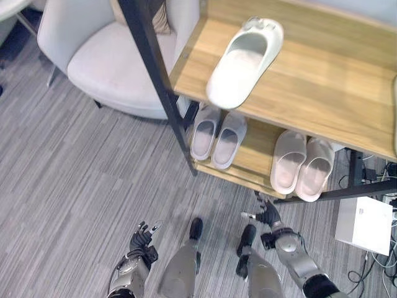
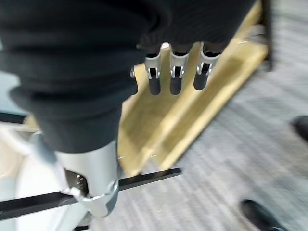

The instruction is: Arrange the slippers neatly on the shoe rack.

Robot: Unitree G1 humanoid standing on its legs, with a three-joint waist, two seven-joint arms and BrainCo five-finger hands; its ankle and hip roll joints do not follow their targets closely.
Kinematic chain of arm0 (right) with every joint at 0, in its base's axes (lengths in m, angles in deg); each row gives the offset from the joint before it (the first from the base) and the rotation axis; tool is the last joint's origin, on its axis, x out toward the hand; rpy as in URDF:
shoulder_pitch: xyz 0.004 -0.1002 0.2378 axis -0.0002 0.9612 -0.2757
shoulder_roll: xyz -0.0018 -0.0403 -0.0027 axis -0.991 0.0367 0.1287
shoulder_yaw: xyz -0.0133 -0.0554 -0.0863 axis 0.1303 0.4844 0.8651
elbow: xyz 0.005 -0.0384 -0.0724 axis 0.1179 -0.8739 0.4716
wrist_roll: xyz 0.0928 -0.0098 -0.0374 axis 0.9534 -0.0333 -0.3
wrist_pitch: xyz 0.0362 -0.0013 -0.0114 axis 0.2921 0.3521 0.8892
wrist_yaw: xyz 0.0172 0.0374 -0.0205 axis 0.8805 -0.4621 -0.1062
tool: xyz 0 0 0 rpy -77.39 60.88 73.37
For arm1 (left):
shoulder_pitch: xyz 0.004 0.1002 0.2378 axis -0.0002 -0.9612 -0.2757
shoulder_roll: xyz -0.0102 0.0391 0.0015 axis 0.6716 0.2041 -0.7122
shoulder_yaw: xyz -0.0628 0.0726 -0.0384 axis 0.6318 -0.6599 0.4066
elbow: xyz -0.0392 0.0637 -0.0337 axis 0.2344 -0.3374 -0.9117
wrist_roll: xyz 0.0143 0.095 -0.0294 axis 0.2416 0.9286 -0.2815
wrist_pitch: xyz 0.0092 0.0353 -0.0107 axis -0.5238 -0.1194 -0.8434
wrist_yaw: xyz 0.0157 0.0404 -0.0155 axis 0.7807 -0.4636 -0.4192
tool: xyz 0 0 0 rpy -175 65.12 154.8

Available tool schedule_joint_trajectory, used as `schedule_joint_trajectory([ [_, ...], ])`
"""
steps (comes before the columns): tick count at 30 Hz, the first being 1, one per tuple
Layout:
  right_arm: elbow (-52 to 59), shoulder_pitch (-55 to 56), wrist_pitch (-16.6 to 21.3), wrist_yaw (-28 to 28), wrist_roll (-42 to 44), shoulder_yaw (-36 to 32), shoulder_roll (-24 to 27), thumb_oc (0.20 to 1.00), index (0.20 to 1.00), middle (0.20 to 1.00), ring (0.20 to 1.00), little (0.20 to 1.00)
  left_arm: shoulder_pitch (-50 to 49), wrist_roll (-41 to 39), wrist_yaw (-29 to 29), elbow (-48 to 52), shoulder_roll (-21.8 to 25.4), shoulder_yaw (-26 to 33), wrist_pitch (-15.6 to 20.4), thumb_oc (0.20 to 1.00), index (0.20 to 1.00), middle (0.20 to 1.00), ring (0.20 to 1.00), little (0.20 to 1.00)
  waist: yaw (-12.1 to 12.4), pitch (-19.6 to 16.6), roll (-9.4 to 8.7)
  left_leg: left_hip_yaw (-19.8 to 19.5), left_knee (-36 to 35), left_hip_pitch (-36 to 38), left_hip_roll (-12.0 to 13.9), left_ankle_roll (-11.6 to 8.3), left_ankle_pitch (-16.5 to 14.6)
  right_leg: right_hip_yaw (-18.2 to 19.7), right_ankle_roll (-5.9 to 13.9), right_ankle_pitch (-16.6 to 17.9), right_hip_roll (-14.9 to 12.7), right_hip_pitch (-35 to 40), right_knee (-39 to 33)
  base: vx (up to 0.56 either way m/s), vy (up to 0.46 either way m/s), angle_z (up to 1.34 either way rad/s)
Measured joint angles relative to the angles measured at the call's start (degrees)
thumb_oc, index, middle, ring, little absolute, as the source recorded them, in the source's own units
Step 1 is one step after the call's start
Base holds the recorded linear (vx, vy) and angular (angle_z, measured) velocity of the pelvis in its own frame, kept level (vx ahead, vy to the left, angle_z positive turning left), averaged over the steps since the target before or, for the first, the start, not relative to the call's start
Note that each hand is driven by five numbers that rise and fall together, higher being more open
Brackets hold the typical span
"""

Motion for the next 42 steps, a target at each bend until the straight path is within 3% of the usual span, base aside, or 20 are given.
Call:
schedule_joint_trajectory([
  [3, -3.5, 0.6, -0.5, -0.8, -0.2, -0.4, 0.3, 1.000, 1.000, 1.000, 1.000, 1.000, -0.2, 4.8, -0.3, -0.9, -0.3, -0.2, -0.7, 1.000, 1.000, 1.000, 1.000, 1.000, -0.5, -1.5, 0.68, 0.1, -3.1, 2.8, 0.4, -0.45, 1.2, 0.0, -0.56, 1.6, 0.9, 2.6, -3.3, 0.10, -0.053, -0.07],
  [7, -19.2, -1.1, -1.7, -1.5, -1.2, -2.8, -0.4, 1.000, 1.000, 1.000, 1.000, 1.000, 0.0, 16.3, -0.4, -1.2, 1.2, -9.4, -2.1, 1.000, 1.000, 1.000, 1.000, 1.000, -1.5, -5.6, 1.55, 2.1, -7.9, 8.6, 1.6, -1.02, 1.7, 1.8, 0.18, 0.3, 1.9, 5.1, -3.6, 0.08, -0.068, -0.25],
  [10, -24.7, 0.5, -2.6, -1.0, -1.3, -5.1, -0.2, 1.000, 1.000, 1.000, 1.000, 1.000, -2.9, 24.1, -0.8, 6.4, 2.0, -15.6, -2.1, 1.000, 1.000, 1.000, 1.000, 1.000, -2.7, -7.6, 1.73, 2.7, -7.9, 9.7, 1.9, -0.90, 1.7, 2.0, 0.09, 0.0, 2.4, 6.1, -3.6, 0.04, -0.047, -0.08],
  [13, -30.5, 0.9, -4.3, -0.4, -1.7, -7.3, 0.1, 1.000, 1.000, 1.000, 1.000, 1.000, -2.3, 31.0, -2.9, 5.7, 2.2, -19.9, -3.9, 1.000, 1.000, 1.000, 1.000, 1.000, -3.1, -9.2, 2.17, 2.9, -7.9, 10.1, 2.3, -0.92, 1.6, 2.2, 0.04, -0.3, 2.5, 6.3, -3.6, 0.05, -0.025, -0.05],
  [15, -34.0, 0.6, -5.1, -0.2, -2.4, -10.1, 0.9, 1.000, 1.000, 1.000, 1.000, 1.000, -1.1, 34.2, -5.3, 11.3, 5.6, -29.4, -4.7, 1.000, 1.000, 1.000, 1.000, 1.000, -4.3, -9.7, 2.77, 3.7, -7.9, 10.6, 2.4, -0.84, 1.4, 3.3, -0.01, -0.2, 2.6, 6.3, -3.6, 0.04, -0.007, -0.19],
  [18, -34.6, 0.9, -5.4, 0.0, -2.7, -11.3, 2.3, 1.000, 1.000, 1.000, 1.000, 1.000, 0.0, 36.3, -8.1, 15.4, 5.7, -30.8, -4.8, 1.000, 1.000, 1.000, 1.000, 1.000, -5.2, -10.5, 3.73, 4.6, -7.9, 10.8, 2.4, -0.84, 1.3, 4.5, -0.03, 0.0, 2.6, 6.0, -3.6, 0.04, -0.009, -0.20],
  [21, -34.7, 1.6, -5.4, 0.0, -3.5, -11.7, 3.6, 1.000, 1.000, 1.000, 1.000, 1.000, 1.4, 38.1, -11.7, 27.7, 9.2, -33.4, -4.6, 1.000, 1.000, 1.000, 1.000, 1.000, -6.0, -10.9, 4.43, 5.0, -8.3, 10.8, 2.4, -0.82, 0.7, 4.8, -0.54, -0.1, 2.7, 5.7, -3.6, 0.01, -0.011, -0.07],
  [22, -34.6, 2.0, -5.4, 0.1, -3.5, -11.7, 4.1, 1.000, 1.000, 1.000, 1.000, 1.000, 1.1, 37.5, -13.1, 39.2, 13.6, -35.5, -4.0, 1.000, 1.000, 1.000, 1.000, 1.000, -6.1, -11.0, 4.51, 4.8, -8.3, 10.7, 2.4, -0.86, 0.7, 4.8, -0.55, 0.0, 2.7, 5.7, -3.6, 0.00, 0.000, 0.00],
  [24, -34.5, 3.2, -5.4, 0.1, -3.6, -11.8, 4.8, 1.000, 1.000, 1.000, 1.000, 1.000, 0.9, 32.0, -15.3, 49.6, 15.9, -34.6, -3.0, 1.000, 1.000, 1.000, 1.000, 1.000, -6.2, -11.4, 5.09, 5.0, -8.3, 10.9, 2.5, -0.87, 0.7, 4.9, -0.50, 0.1, 2.7, 5.9, -3.6, -0.01, -0.011, -0.02],
  [32, -33.2, 4.4, -5.9, -0.3, -4.8, -11.5, 4.8, 1.000, 1.000, 1.000, 1.000, 1.000, 3.9, 7.1, -22.1, 69.2, 19.6, -33.7, -5.7, 1.000, 1.000, 1.000, 1.000, 1.000, -6.3, -11.9, 5.64, 5.2, -8.3, 11.0, 2.5, -0.88, 0.8, 5.5, -0.46, 0.2, 2.9, 5.7, -3.6, 0.00, -0.002, -0.01],
  [36, -31.6, 4.0, -5.3, -0.7, -5.2, -11.0, 4.3, 1.000, 1.000, 1.000, 1.000, 1.000, 7.1, -0.3, -23.1, 74.8, 19.7, -33.3, -6.9, 1.000, 1.000, 1.000, 1.000, 1.000, -6.0, -11.9, 5.57, 5.9, -8.3, 11.5, 2.5, -0.86, 0.6, 6.1, -0.32, 0.3, 2.9, 5.9, -3.6, 0.01, -0.013, -0.08],
  [39, -32.1, 2.3, -5.2, -0.8, -5.8, -8.7, 1.5, 1.000, 1.000, 1.000, 1.000, 1.000, 12.0, -7.2, -22.8, 79.7, 15.9, -33.3, -6.8, 1.000, 1.000, 1.000, 1.000, 1.000, -6.2, -11.8, 5.25, 5.9, -8.2, 11.6, 2.5, -0.84, 0.7, 6.1, -0.36, 0.4, 2.9, 6.1, -3.6, 0.01, -0.015, 0.00],
  [42, -31.8, 0.4, -5.0, -0.5, -5.9, -7.1, -1.1, 1.000, 1.000, 1.000, 1.000, 1.000, 17.5, -6.6, -18.6, 80.0, 11.9, -30.2, -3.5, 1.000, 1.000, 1.000, 1.000, 1.000, -6.2, -11.9, 5.39, 5.8, -7.9, 11.9, 2.5, -0.88, 0.7, 6.0, 0.14, 0.8, 2.9, 6.4, -3.6, 0.00, -0.012, 0.00],
])
